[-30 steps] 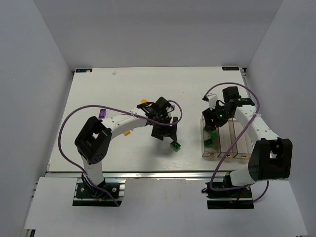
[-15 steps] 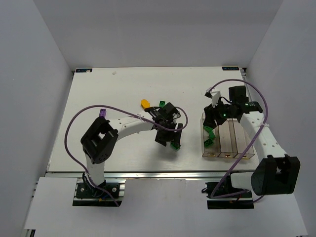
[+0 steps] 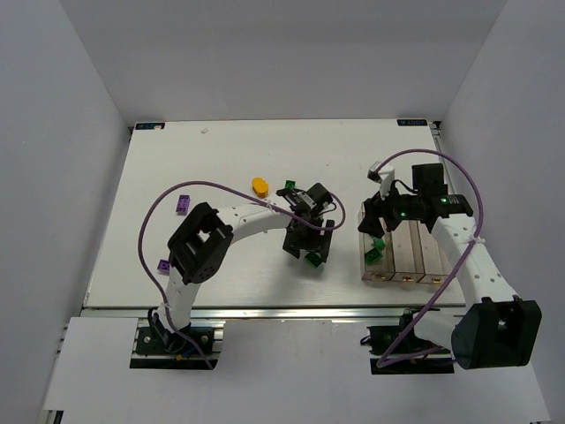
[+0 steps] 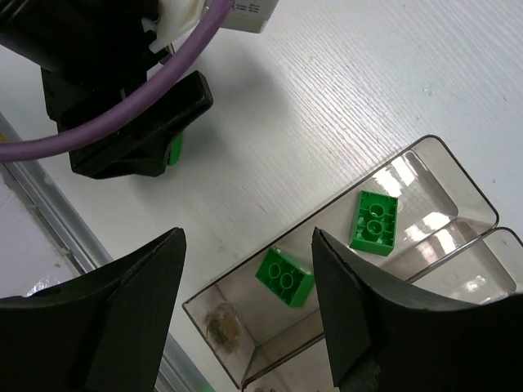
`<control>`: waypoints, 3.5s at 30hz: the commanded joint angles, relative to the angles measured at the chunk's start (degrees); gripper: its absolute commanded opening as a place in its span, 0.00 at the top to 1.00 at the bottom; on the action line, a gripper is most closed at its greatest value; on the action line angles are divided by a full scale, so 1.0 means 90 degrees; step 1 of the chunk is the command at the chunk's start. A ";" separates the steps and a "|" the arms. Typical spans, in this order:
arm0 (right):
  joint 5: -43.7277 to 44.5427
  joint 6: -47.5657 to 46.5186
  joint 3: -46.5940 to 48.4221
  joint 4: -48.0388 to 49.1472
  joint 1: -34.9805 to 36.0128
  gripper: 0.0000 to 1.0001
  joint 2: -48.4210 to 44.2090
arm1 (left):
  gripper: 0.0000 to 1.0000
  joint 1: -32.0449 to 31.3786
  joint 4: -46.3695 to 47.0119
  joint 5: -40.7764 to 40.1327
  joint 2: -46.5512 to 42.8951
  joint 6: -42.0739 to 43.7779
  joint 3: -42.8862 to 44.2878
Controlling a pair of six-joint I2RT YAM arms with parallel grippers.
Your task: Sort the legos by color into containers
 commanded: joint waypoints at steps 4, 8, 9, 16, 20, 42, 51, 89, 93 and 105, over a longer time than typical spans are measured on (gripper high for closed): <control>-0.0307 0.0196 -0.0065 0.0361 -0.0056 0.31 -0.0098 | 0.09 -0.0151 -0.0433 -0.0269 0.0082 -0.0010 0.0497; -0.0288 0.0235 -0.0007 0.0380 -0.0066 0.31 -0.0098 | 0.09 -0.0210 -0.0531 -0.0269 0.0414 0.0077 0.0790; -0.0249 0.0235 -0.0026 0.0380 -0.0047 0.31 -0.0127 | 0.08 -0.0278 -0.0570 -0.0279 0.0453 0.0097 0.0878; -0.0180 0.0342 -0.0153 0.0536 -0.0066 0.31 -0.0381 | 0.08 -0.0395 -0.0872 -0.0650 0.0717 0.0214 0.1074; -0.0171 0.0489 -0.0124 0.0653 -0.0115 0.31 -0.0420 | 0.11 -0.0454 -0.0980 -0.0903 0.0756 0.0214 0.1152; -0.0064 0.0733 -0.0017 0.0829 -0.0222 0.32 -0.0792 | 0.55 -0.0776 -0.1108 -0.1978 0.0816 0.0146 0.1338; 0.2084 0.2099 -0.0026 0.1708 -0.0261 1.00 -0.1221 | 0.72 -0.0708 0.0376 -0.0516 -0.0161 0.0536 0.1434; 0.1695 0.2120 -0.0183 0.1913 -0.0447 0.73 -0.1915 | 0.21 -0.0650 0.1608 0.1342 0.1323 0.0761 0.3759; 0.1442 0.2208 -0.0085 0.2059 -0.0457 0.76 -0.1954 | 0.38 -0.0533 0.1569 0.0924 0.0875 0.0664 0.3506; -0.0227 0.2403 0.0081 0.2763 -0.0389 0.71 -0.1408 | 0.74 0.0366 0.1413 -0.0688 -0.1594 0.0312 0.0248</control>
